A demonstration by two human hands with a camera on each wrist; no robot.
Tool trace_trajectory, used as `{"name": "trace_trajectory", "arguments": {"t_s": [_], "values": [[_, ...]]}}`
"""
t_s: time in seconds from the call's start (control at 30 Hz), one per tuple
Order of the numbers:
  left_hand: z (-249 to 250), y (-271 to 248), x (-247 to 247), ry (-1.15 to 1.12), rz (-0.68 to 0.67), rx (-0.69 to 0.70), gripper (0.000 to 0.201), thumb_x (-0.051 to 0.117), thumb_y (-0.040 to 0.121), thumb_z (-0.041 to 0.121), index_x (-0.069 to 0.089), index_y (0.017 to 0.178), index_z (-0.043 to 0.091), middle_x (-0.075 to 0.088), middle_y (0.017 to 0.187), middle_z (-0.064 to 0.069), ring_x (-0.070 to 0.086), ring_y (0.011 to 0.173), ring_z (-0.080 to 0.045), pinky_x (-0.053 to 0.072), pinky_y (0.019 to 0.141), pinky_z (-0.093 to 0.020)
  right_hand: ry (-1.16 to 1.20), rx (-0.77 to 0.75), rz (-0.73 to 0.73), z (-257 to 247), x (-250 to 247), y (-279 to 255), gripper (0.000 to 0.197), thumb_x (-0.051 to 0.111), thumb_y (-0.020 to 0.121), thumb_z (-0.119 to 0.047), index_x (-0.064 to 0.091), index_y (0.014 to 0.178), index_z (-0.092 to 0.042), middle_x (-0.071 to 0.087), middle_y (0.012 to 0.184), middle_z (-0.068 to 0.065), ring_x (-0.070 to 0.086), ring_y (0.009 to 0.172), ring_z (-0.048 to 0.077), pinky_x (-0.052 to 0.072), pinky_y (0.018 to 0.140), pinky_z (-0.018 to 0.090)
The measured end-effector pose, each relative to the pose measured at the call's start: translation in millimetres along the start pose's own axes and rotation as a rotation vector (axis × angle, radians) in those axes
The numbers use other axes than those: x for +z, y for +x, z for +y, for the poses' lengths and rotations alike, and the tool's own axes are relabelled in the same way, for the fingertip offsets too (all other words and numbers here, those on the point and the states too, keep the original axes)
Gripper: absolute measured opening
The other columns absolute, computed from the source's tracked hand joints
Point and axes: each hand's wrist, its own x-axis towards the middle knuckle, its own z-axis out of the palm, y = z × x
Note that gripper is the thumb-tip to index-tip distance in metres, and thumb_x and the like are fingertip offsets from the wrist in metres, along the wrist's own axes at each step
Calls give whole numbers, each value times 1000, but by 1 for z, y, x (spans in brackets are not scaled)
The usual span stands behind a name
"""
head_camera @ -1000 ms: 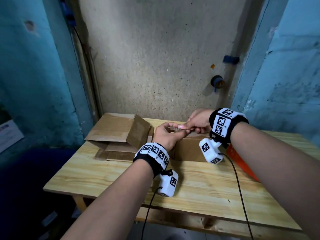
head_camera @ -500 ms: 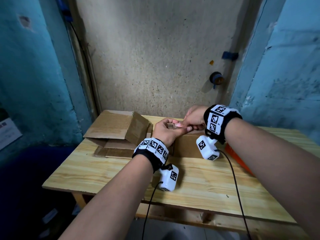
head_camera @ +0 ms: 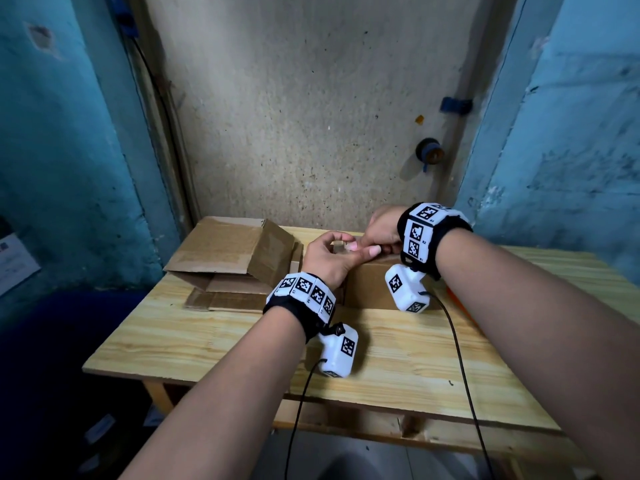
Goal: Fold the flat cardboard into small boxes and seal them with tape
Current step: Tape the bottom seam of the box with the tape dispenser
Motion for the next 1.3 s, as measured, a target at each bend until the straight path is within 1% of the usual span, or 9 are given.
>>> {"name": "trace_trajectory", "arguments": {"t_s": [0.1, 0.27, 0.57, 0.7, 0.83, 0.97, 1.1, 1.2, 1.3], "values": [[-3, 0, -2, 84, 35, -51, 78, 95, 58, 52, 61, 122, 22, 69, 115, -5, 68, 102, -18, 58, 92, -36, -18, -1, 21, -1, 1, -2, 38, 78, 83, -49, 72, 81, -12, 71, 69, 4, 65, 63, 23, 54, 65, 32], [-3, 0, -12, 1, 42, -297, 93, 55, 65, 94, 61, 113, 14, 72, 114, -7, 70, 101, -25, 59, 89, -50, 100, -5, -7, 3, 5, -8, 39, 82, 89, -40, 64, 65, -15, 56, 42, -7, 48, 40, 12, 41, 48, 26], [15, -8, -10, 61, 15, -268, 34, 56, 103, 41, 64, 98, 8, 65, 108, -14, 64, 93, -32, 56, 66, -39, 202, -20, -32, 6, 4, -12, 36, 86, 86, -41, 67, 70, -14, 57, 45, -4, 47, 44, 13, 41, 50, 24], [8, -9, -4, 171, 82, -285, 42, 54, 102, 44, 60, 81, 9, 63, 87, -12, 60, 71, -26, 56, 72, -39, 216, -16, -39, 6, 5, -12, 36, 85, 87, -36, 66, 67, -14, 57, 48, -3, 46, 44, 13, 40, 50, 25], [6, -12, -4, 274, 161, -318, 47, 59, 98, 53, 53, 82, 8, 53, 70, -4, 51, 60, -16, 39, 51, -25, 194, -10, -29, 3, 7, -12, 39, 85, 88, -35, 64, 63, -13, 57, 46, -3, 46, 39, 12, 40, 47, 25], [5, -6, 2, 93, 166, -217, 8, 64, 96, 12, 62, 98, 19, 70, 90, -7, 65, 75, -23, 59, 80, -41, 191, -13, -4, 2, 8, -14, 40, 84, 89, -33, 62, 62, -13, 58, 46, -3, 46, 42, 13, 39, 47, 25], [16, 6, 16, -40, 166, -91, 46, 41, 89, -18, 64, 110, 16, 70, 103, -11, 67, 91, -27, 56, 87, -39, 166, -19, 23, 3, 8, -16, 37, 79, 92, -30, 63, 63, -14, 56, 43, -5, 43, 32, 11, 37, 44, 22], [18, 6, 23, -32, 109, -144, 28, 45, 99, 16, 70, 109, 8, 72, 105, -13, 65, 95, -28, 51, 93, -36, 179, -14, 40, 6, 9, -15, 36, 81, 91, -33, 64, 64, -15, 55, 41, -6, 42, 29, 9, 34, 39, 17], [7, 10, 22, 114, 67, -154, 54, 32, 109, 45, 69, 113, 6, 70, 117, -16, 63, 109, -31, 41, 98, -31, 191, -5, 30, 6, 9, -15, 39, 84, 87, -40, 64, 64, -16, 57, 45, -5, 45, 34, 11, 39, 46, 20]]}}
